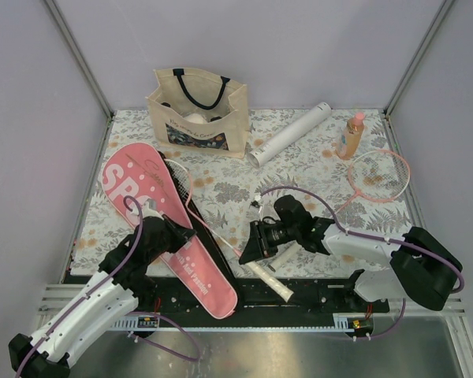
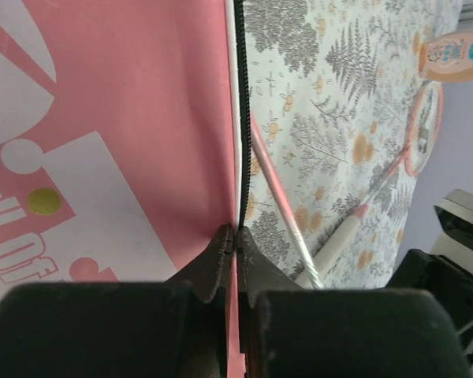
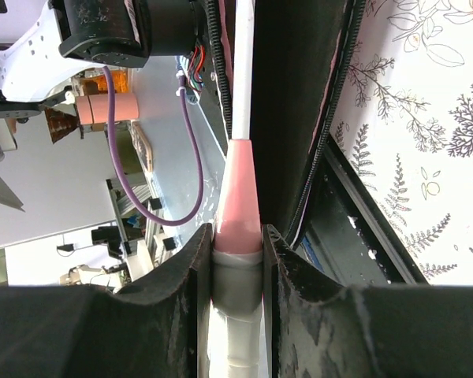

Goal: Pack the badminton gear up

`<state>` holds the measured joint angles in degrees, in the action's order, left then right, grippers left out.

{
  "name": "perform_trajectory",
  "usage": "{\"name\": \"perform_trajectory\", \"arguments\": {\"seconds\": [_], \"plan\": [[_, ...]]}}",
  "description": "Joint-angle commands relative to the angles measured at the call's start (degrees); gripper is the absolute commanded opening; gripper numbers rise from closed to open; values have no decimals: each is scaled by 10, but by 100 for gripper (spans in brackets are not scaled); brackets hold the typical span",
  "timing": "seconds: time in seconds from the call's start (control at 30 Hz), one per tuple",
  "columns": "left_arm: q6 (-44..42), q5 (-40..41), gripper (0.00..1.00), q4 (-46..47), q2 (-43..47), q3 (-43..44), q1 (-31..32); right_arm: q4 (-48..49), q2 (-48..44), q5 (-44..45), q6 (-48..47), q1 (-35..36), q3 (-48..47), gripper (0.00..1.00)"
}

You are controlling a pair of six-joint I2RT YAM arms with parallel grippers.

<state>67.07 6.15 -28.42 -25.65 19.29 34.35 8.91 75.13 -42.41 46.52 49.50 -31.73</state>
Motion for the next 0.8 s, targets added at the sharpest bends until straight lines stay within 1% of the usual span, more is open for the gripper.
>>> {"name": "perform_trajectory", "arguments": {"seconds": [0.0, 0.2, 0.27, 0.37, 0.47, 0.57, 0.77], "plan": [[-2, 32, 0, -29, 5, 22, 2, 16, -18, 10, -41, -2, -36, 0], [3, 36, 0, -50, 38, 21, 2, 1, -38, 51, -54, -1, -31, 0], [2, 39, 0, -51, 54, 19, 2, 13, -32, 44, -50, -1, -31, 0], [1, 43, 0, -49, 75, 16, 2, 31, -13, 22, -39, 1, -33, 0], [-3, 38, 0, -37, 83, 14, 2, 38, -1, 11, -38, 19, -39, 0], [-8, 30, 0, -23, 80, 12, 2, 42, 26, 1, -40, 42, -51, 0], [-11, 11, 0, -12, 61, 14, 1, 93, 103, -5, -14, 44, -85, 0]]}}
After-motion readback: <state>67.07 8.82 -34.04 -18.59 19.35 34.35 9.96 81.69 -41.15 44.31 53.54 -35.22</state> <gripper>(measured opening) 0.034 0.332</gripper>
